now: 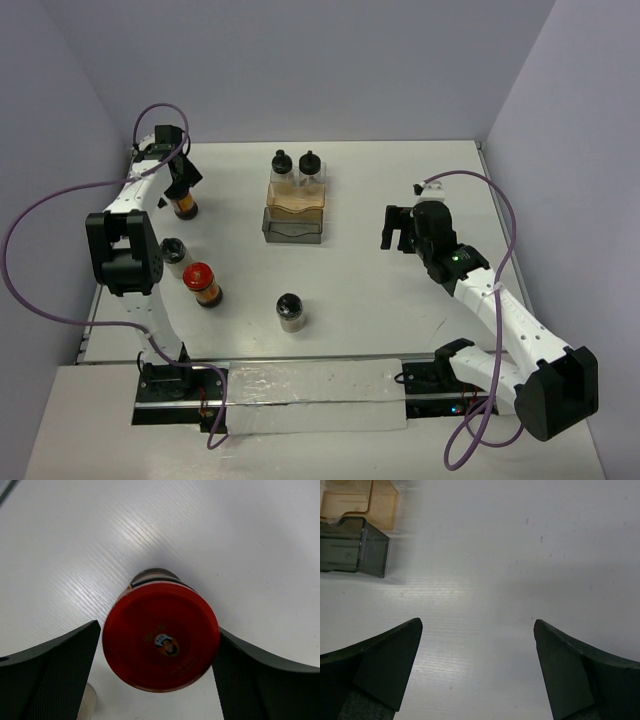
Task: Organize the condiment bottles
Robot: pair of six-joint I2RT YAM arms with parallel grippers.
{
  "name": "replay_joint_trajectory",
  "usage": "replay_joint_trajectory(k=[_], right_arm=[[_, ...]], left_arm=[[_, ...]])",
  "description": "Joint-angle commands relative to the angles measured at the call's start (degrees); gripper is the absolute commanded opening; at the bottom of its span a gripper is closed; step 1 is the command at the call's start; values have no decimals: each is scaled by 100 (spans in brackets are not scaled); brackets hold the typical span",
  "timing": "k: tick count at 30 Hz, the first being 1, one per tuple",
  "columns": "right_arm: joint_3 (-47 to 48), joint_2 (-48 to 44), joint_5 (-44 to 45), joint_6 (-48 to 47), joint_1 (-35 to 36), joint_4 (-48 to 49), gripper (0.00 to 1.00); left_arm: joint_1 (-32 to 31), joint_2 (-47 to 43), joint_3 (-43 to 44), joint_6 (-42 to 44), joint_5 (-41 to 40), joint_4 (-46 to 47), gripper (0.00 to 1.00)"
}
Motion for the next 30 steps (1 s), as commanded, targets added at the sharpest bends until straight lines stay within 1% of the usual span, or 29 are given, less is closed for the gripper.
replay_joint_trajectory(k=[1, 7, 9, 15, 17, 19, 20, 21, 22, 27, 30], right_arm=[[137, -176, 61, -8, 34, 83, 100], [137, -201, 69, -8, 31, 66, 100], [137, -202, 52, -8, 39, 66, 100], [121, -211, 69, -8, 32, 50, 100], [120, -220, 69, -8, 39, 57, 100], [105, -220, 69, -8, 33, 60, 100], [115, -226, 69, -8, 36, 57, 100], [120, -229, 69, -8, 36, 57, 100], [120, -229, 69, -8, 32, 57, 100], [120, -251, 64, -8, 39, 71, 100], [104, -264, 53, -8, 34, 87, 100]], left_arm=[[160, -38, 188, -133, -51, 224, 94], [203, 14, 211, -172, 1, 243, 91], [230, 15, 210, -181, 24, 246, 89], [222, -76, 110, -190, 51, 299, 61], [222, -127, 74, -166, 44, 299, 45], [224, -264, 16, -145, 16, 323, 34], [228, -399, -17, -119, 22, 344, 21], [227, -487, -27, -71, 36, 346, 14], [223, -553, -28, -15, 54, 337, 11], [91, -976, 204, 599, 286, 138, 10], [-303, -1160, 491, 914, 156, -163, 10]])
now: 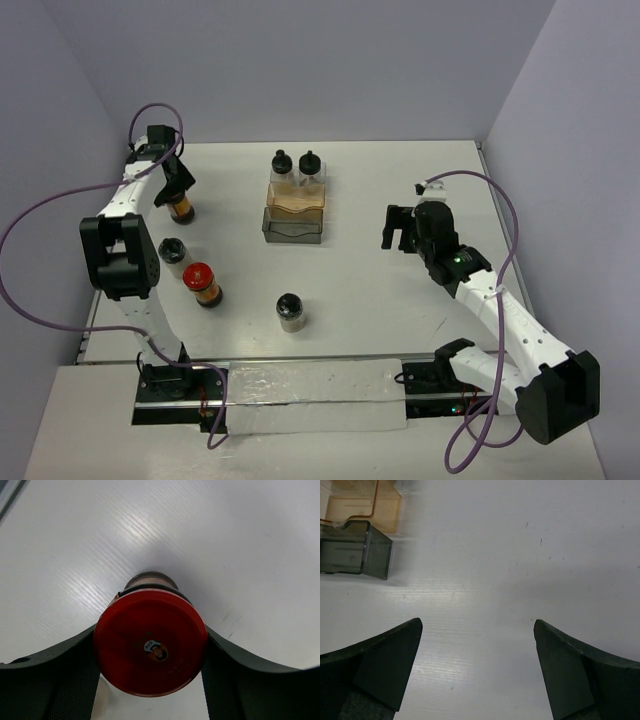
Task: Organize the condiment bottles
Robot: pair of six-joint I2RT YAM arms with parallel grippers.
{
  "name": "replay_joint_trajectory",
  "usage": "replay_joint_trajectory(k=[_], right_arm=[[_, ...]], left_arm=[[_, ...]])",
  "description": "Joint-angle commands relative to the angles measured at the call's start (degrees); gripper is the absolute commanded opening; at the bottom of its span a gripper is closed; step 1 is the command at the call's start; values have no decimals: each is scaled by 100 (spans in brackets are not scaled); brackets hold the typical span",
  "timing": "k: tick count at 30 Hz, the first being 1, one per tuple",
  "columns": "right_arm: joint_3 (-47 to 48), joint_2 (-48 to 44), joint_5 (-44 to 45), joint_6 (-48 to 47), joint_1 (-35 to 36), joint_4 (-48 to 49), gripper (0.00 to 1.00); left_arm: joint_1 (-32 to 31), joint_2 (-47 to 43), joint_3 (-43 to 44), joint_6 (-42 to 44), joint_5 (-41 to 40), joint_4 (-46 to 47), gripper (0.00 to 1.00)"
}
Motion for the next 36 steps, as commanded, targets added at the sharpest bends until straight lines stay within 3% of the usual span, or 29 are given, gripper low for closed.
replay_joint_trajectory(k=[1, 9, 14, 24, 36], right_arm=[[93, -155, 37, -8, 39, 100, 100], [136, -265, 178, -8, 40, -27, 100], [121, -471, 398, -8, 39, -151, 100], [41, -1094, 921, -8, 47, -369, 100], [79, -955, 920, -8, 34, -419, 100]], left_arm=[[-567, -970, 690, 746, -153, -145, 10], [-2064, -1179, 1454, 1044, -444, -622, 10], [-3054, -815, 1987, 1003, -509, -640, 10], [-3617, 652, 3468, 846, -135, -593, 10], [-3758, 1205, 3688, 745, 96, -161, 10]])
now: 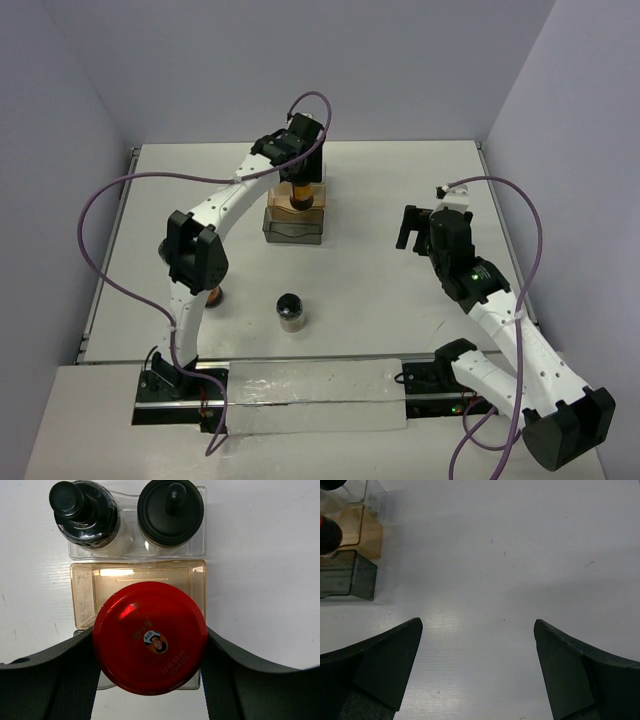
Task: Organize the condiment bottles
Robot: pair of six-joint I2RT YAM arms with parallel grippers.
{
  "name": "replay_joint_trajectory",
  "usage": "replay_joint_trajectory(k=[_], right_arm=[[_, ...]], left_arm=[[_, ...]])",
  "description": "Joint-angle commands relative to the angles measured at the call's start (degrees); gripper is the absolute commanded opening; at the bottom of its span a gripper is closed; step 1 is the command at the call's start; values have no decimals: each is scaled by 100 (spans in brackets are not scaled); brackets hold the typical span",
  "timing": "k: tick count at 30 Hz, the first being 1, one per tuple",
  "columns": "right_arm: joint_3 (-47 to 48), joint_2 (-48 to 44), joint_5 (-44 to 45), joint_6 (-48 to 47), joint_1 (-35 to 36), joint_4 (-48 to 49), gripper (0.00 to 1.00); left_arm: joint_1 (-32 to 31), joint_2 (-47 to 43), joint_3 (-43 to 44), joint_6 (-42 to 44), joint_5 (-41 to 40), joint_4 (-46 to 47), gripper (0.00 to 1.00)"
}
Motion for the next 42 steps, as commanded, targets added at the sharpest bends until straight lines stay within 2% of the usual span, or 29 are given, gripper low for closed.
replay_joint_trajectory(k=[1, 8, 13, 23, 42], right_arm=[[72, 2, 98, -7, 33, 26, 100], [45, 54, 112, -7, 28, 66, 100], [36, 143, 65, -7, 34, 93, 100], [-2, 195, -44, -7, 39, 182, 100], [-91, 162, -207, -7, 31, 193, 100]], left_arm=[[-47, -219, 582, -65, -79, 783, 10], [-49, -331, 471, -103, -56, 788, 11], [-171, -805, 156, -101, -60, 812, 10], [-550, -1544, -1038, -195, -103, 934, 10], [-680, -1544, -1767, -283, -400, 1211, 10]])
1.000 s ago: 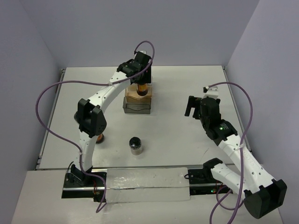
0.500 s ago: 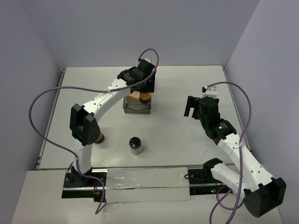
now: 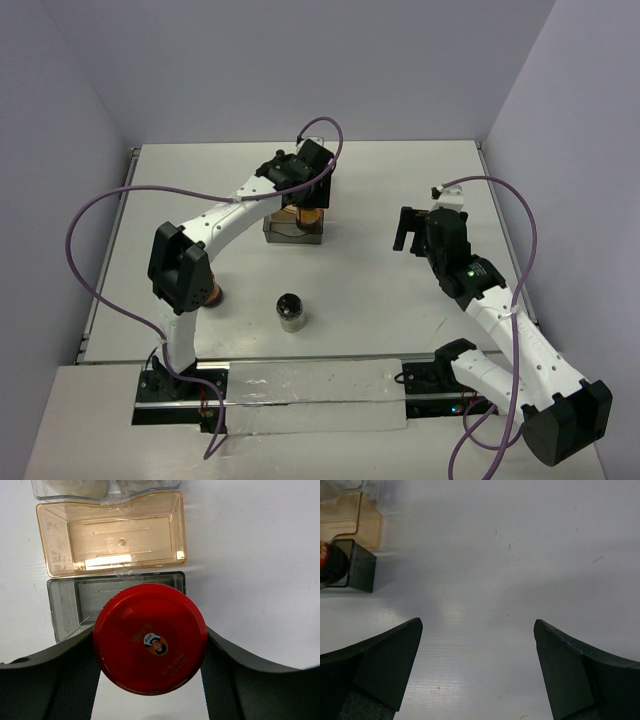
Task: Organize the condiment bottles
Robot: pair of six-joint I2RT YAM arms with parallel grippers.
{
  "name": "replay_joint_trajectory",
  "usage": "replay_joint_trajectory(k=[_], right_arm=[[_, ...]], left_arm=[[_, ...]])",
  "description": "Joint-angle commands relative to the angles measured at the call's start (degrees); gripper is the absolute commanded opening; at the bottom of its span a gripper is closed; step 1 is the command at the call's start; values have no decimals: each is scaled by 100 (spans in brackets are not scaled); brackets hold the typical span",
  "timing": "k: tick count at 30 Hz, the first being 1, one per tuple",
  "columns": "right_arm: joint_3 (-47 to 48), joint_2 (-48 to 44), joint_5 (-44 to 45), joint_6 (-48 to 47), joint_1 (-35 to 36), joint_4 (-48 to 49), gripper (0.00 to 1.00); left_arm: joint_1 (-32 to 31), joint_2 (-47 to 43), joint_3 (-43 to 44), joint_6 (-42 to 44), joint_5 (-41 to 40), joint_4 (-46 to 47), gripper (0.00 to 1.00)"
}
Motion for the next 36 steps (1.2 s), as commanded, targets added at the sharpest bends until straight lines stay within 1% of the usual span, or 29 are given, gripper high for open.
replay_joint_trajectory(k=[1, 7, 11, 17, 18, 19, 25, 27, 30, 31, 36], right_arm=[[-45, -46, -57, -6, 44, 191, 100], [-54, -71, -39, -6, 38, 189, 100], [-86, -78, -56, -6, 37, 204, 100], [-88, -52, -75, -6, 37, 237, 100], [-88, -46, -76, -6, 37, 244, 100], [-94, -52, -88, -6, 37, 244, 100], [-137, -63, -139, -6, 34, 273, 100], [-149, -63, -153, -6, 35, 286, 100], [-145, -72, -159, -6, 33, 288, 100], [-148, -74, -155, -6, 29, 290, 100], [-149, -77, -158, -6, 33, 314, 100]], left_arm=[[-15, -373, 101, -26, -233, 690, 10], [-15, -324, -101, -95, -216, 847, 10], [-15, -350, -443, -71, -342, 1150, 10], [-15, -270, -664, -126, -170, 1393, 12], [-15, -243, -651, -139, -164, 1379, 14], [-21, -206, -633, -145, -164, 1348, 19], [-21, -167, -654, -192, -162, 1280, 66], [-15, -232, -667, -192, -124, 1299, 76], [-15, -275, -618, -196, -111, 1293, 95], [-15, -278, -562, -198, -108, 1261, 99], [-19, -287, -268, -153, -67, 1046, 100]])
